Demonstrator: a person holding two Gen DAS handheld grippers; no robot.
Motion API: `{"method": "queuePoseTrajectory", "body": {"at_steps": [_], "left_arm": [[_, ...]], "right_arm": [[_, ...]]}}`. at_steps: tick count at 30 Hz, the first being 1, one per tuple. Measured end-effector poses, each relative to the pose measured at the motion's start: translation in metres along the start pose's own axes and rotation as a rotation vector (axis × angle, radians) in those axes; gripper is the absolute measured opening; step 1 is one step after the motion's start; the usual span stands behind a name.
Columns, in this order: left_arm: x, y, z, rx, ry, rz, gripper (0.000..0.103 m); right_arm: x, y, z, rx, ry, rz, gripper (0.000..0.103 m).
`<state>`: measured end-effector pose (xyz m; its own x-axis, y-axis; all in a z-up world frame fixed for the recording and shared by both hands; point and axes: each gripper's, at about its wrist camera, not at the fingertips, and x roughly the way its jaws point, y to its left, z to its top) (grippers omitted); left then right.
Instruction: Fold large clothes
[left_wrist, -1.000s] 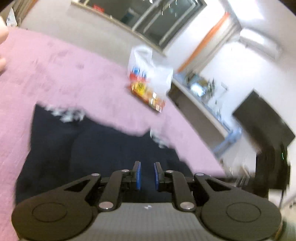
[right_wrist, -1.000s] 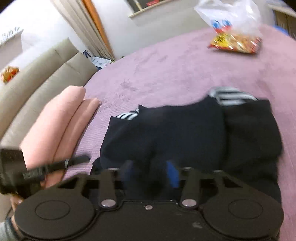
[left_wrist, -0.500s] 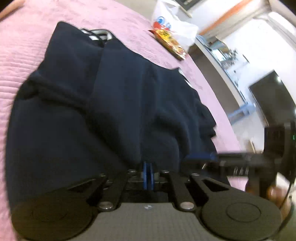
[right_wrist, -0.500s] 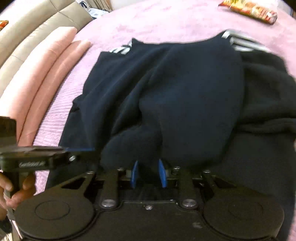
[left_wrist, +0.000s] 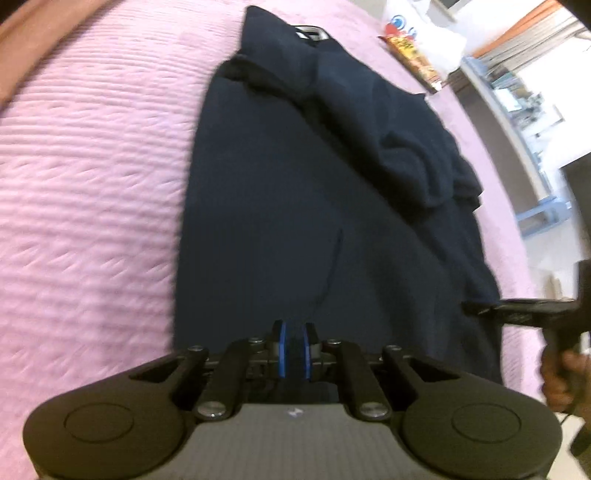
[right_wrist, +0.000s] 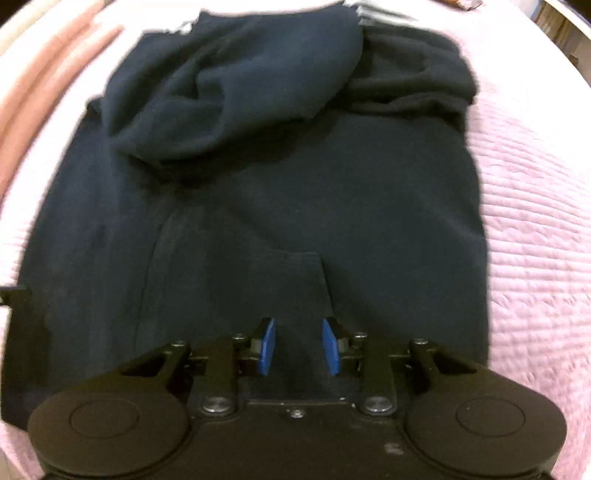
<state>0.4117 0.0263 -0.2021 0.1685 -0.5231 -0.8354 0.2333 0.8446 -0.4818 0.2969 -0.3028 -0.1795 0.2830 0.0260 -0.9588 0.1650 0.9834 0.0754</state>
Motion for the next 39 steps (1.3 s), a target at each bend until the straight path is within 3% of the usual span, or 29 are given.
{"method": "queuePoseTrajectory", "body": {"at_steps": [2, 3, 5, 6, 10, 13, 23, 25, 27, 29, 30, 34, 39], "left_arm": [[-0.015, 0.017, -0.016, -0.05, 0.018, 0.02, 0.028], [-0.023, 0.027, -0.023, -0.087, 0.026, 0.021, 0.039], [-0.035, 0.041, -0.034, -0.151, 0.03, 0.015, 0.048], [-0.038, 0.048, -0.041, -0.177, 0.037, 0.015, 0.053], [-0.04, 0.066, -0.062, -0.287, 0.099, -0.01, 0.056], [-0.037, 0.078, -0.077, -0.34, 0.13, -0.006, 0.056], [-0.029, 0.097, -0.089, -0.399, 0.126, -0.097, 0.068], [-0.026, 0.091, -0.088, -0.391, 0.135, -0.106, 0.068], [-0.019, 0.083, -0.088, -0.373, 0.149, -0.116, 0.064], [-0.015, 0.073, -0.089, -0.314, 0.168, -0.079, 0.03], [-0.014, 0.068, -0.089, -0.282, 0.178, -0.059, 0.012], [-0.03, 0.057, -0.078, -0.253, 0.098, -0.092, 0.008], [-0.065, 0.032, -0.01, -0.193, -0.101, -0.201, 0.006]], "right_arm": [[-0.022, -0.016, -0.016, 0.046, -0.012, 0.015, 0.064], [-0.032, -0.026, -0.028, 0.074, -0.009, 0.014, 0.066], [-0.048, -0.044, -0.051, 0.139, 0.012, 0.01, 0.076], [-0.054, -0.059, -0.068, 0.179, 0.03, 0.008, 0.076], [-0.066, -0.092, -0.116, 0.32, 0.096, 0.001, 0.076], [-0.067, -0.097, -0.136, 0.341, 0.084, -0.005, 0.076], [-0.045, -0.096, -0.155, 0.379, 0.124, 0.025, 0.078], [-0.044, -0.093, -0.155, 0.371, 0.154, 0.046, 0.071], [-0.041, -0.093, -0.152, 0.358, 0.177, 0.065, 0.051], [-0.042, -0.088, -0.15, 0.343, 0.185, 0.084, 0.018], [-0.044, -0.087, -0.148, 0.349, 0.181, 0.101, 0.014], [-0.063, -0.091, -0.133, 0.392, 0.127, 0.153, 0.012], [-0.102, -0.099, -0.071, 0.364, -0.05, 0.214, 0.012]]}}
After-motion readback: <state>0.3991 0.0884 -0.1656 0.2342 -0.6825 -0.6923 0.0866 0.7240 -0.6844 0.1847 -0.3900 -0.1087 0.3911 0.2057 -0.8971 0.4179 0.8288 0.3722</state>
